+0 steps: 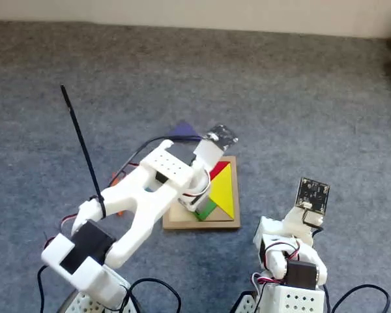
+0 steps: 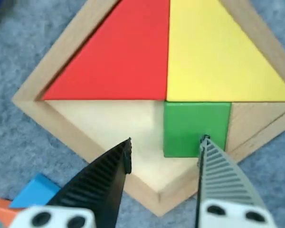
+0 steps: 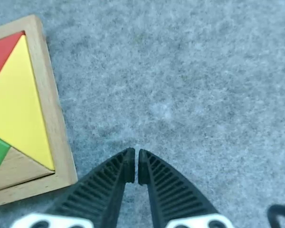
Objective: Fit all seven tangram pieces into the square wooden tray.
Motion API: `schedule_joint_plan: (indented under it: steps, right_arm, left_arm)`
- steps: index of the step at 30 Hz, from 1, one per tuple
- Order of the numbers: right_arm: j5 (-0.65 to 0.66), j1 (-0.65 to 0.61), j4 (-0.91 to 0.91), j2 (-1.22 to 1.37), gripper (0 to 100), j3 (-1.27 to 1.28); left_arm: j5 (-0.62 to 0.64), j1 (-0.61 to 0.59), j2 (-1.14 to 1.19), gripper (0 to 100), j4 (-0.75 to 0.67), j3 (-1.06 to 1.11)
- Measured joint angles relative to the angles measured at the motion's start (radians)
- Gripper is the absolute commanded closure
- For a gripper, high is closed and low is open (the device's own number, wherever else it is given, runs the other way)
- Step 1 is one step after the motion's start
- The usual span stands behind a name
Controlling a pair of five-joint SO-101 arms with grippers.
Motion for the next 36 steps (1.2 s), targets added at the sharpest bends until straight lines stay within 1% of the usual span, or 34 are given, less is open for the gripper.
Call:
schedule_joint_plan:
  steps: [4,8,10,15,21,24,27,31,33,36]
  right_arm:
    - [0.0,0.0,0.0,0.0,96.5,0.0]
    - [0.0,0.0,0.0,0.0,96.5,0.0]
    - [0.0,0.0,0.0,0.0,96.5,0.0]
    - [0.0,0.0,0.0,0.0,96.5,0.0]
    - [0.0,0.0,0.0,0.0,96.5,0.0]
    - [0.0,0.0,0.0,0.0,96.5,0.0]
    - [0.0,0.0,0.0,0.0,96.5,0.0]
    - [0.0,-0.002,0.0,0.0,96.5,0.0]
    - [0.0,-0.002,0.0,0.0,96.5,0.0]
    - [0.0,-0.002,0.0,0.0,96.5,0.0]
  left_arm:
    - [0.0,0.0,0.006,78,0.028,-0.038]
    - [0.0,0.003,0.008,78,0.135,-0.11]
    - [0.0,-0.02,0.005,78,0.176,-0.132]
    - [0.029,-0.109,-0.114,78,0.201,-0.132]
    - [0.031,-0.178,-0.339,78,0.201,-0.002]
    - [0.014,-0.235,-0.423,78,0.201,0.069]
    - [-0.021,-0.305,-0.453,78,0.201,0.115]
    - [-0.012,-0.405,-0.454,78,0.176,0.178]
    - [0.052,-0.43,-0.454,78,0.135,0.219]
    - [0.193,-0.453,-0.454,78,0.06,0.287]
